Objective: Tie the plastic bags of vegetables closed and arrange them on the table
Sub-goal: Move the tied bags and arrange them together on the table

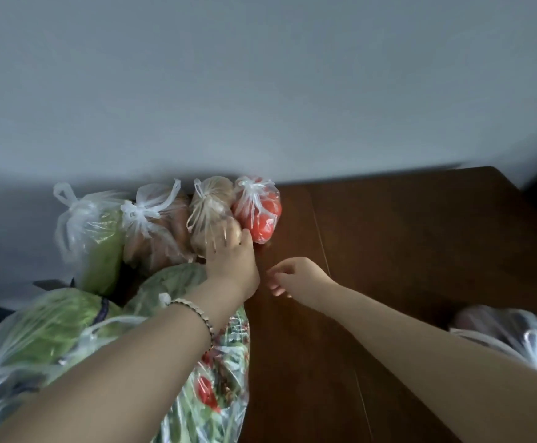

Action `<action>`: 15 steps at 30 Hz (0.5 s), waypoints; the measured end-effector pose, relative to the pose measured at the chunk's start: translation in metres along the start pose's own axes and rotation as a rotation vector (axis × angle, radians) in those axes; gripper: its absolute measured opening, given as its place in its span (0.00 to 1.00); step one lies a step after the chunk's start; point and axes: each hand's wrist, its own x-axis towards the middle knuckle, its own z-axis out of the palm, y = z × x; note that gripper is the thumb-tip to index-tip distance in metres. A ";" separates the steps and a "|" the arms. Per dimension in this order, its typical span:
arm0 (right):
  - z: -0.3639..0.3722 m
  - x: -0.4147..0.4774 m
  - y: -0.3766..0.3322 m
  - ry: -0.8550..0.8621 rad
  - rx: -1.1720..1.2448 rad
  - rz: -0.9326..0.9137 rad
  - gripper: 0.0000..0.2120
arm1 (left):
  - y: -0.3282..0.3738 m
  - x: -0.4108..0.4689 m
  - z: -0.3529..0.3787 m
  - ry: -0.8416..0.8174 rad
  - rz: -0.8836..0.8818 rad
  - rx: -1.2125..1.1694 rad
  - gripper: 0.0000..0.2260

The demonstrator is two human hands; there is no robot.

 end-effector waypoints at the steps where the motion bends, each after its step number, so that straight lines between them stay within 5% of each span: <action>1: -0.008 -0.020 0.012 -0.035 -0.099 -0.009 0.13 | 0.013 -0.018 0.001 0.001 0.052 0.003 0.23; 4: -0.039 -0.077 0.051 -0.070 -0.346 0.004 0.13 | 0.051 -0.062 0.006 -0.099 0.179 -0.071 0.12; 10: -0.123 -0.182 0.146 0.151 -0.635 0.138 0.13 | 0.149 -0.132 0.040 -0.302 0.345 -0.204 0.12; 15: -0.181 -0.251 0.223 0.241 -0.815 0.241 0.12 | 0.249 -0.160 0.068 -0.198 0.397 -0.231 0.14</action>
